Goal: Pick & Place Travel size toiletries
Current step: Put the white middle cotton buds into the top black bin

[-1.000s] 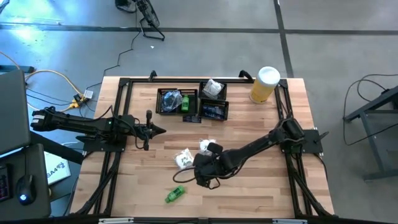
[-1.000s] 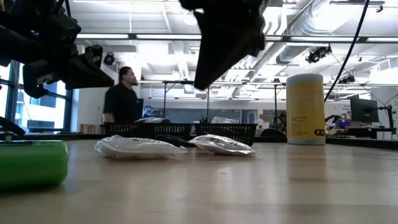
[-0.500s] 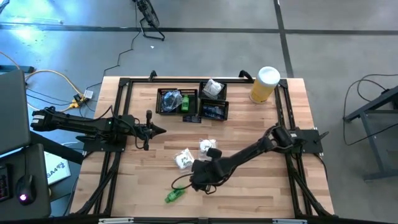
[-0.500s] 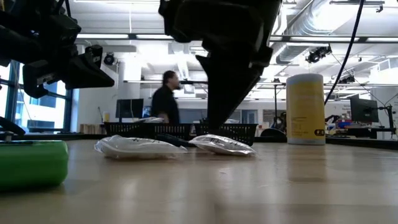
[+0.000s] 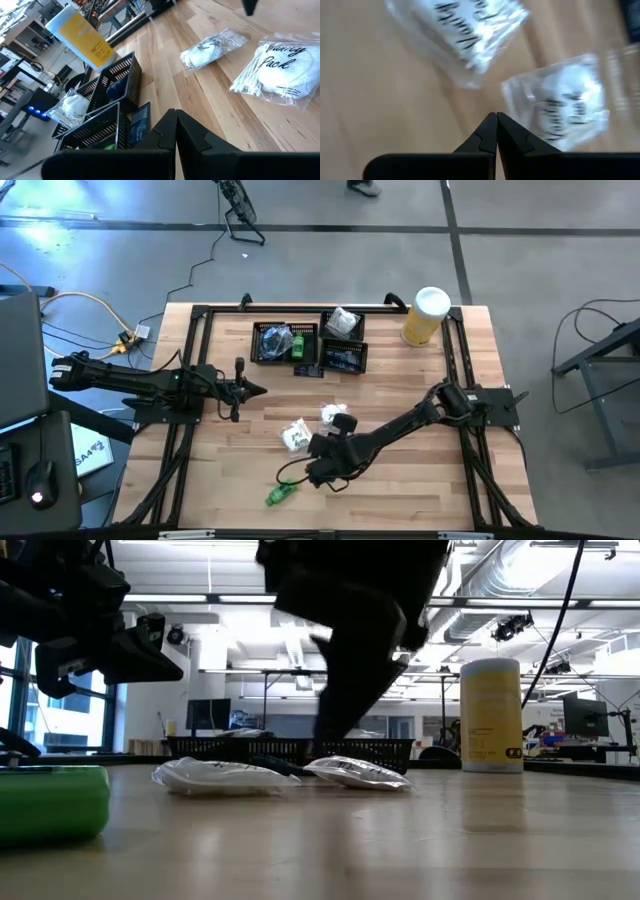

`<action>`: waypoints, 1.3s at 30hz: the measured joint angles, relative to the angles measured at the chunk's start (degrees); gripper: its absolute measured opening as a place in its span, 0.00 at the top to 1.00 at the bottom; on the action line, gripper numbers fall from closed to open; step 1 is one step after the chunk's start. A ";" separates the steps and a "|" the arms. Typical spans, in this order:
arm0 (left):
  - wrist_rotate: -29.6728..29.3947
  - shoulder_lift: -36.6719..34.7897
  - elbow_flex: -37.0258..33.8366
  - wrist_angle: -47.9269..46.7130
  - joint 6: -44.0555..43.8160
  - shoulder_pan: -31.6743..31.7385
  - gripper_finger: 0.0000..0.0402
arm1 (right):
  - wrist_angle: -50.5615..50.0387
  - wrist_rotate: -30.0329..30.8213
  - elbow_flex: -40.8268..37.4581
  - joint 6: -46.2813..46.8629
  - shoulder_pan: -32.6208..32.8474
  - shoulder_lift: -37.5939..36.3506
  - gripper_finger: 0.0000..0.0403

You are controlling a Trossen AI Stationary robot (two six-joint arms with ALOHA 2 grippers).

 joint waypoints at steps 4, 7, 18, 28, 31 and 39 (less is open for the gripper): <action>0.00 -0.02 0.00 0.02 0.07 0.00 1.00 | -0.36 -1.40 -0.15 -0.36 -0.04 0.59 0.99; 0.00 -0.02 0.00 0.02 0.07 0.00 1.00 | 0.73 -1.46 -0.04 -0.32 -0.46 0.60 0.99; -0.02 0.00 0.00 0.01 0.23 0.00 1.00 | 2.76 -1.07 -0.07 -6.51 -0.54 0.63 0.68; -0.02 -0.01 0.00 0.02 0.22 0.00 1.00 | 2.96 4.07 -2.74 -6.33 -0.54 0.65 0.51; -0.02 0.00 0.01 0.02 0.22 0.00 1.00 | 3.01 4.60 -4.41 -6.37 -0.54 0.65 0.53; -0.03 -0.02 0.00 0.02 0.22 0.00 1.00 | 6.57 7.56 -8.22 -6.59 -0.54 0.65 0.55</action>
